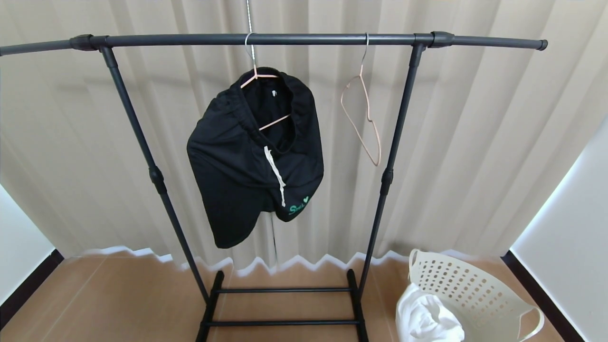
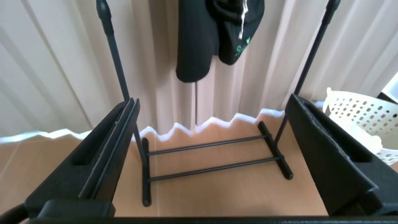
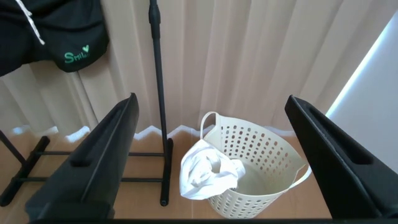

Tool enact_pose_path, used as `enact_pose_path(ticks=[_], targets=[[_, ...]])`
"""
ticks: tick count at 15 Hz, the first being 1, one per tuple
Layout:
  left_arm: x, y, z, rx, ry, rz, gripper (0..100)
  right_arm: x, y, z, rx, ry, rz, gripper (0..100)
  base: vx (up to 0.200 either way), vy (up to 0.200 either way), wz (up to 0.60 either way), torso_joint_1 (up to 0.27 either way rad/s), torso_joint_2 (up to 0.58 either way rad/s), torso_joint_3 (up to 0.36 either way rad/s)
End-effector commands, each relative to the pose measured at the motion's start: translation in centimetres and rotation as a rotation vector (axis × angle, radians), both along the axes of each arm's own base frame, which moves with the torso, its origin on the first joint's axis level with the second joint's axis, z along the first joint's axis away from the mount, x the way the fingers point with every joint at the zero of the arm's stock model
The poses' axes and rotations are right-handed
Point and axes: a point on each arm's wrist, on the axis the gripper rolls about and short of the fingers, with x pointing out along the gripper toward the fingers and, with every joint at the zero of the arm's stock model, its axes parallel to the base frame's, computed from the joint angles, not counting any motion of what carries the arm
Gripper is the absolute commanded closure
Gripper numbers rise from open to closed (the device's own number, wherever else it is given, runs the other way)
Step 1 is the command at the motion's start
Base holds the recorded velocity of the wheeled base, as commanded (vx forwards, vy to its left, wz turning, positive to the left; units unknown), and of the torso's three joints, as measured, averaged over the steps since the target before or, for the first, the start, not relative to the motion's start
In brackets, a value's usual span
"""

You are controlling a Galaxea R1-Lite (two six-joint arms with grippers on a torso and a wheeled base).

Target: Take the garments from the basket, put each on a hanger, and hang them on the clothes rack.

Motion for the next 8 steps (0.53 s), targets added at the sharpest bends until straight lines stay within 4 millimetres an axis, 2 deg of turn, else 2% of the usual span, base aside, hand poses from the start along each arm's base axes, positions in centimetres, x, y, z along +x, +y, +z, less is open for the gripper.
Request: enact_pose_path(ticks=[1, 8], targets=[[0.01, 0.0, 0.01, -0.001, 0.002, 0.0, 0, 0.01, 0.0, 0.0, 0.0, 0.002, 0.0, 0, 0.0, 0.0, 0.0, -0.173, 0.51, 0.339], [0.01, 0.0, 0.01, -0.003, 0.002, 0.0, 0, 0.01, 0.0, 0.02, 0.0, 0.0, 0.0, 0, 0.0, 0.0, 0.0, -0.13, 0.49, 0.353]])
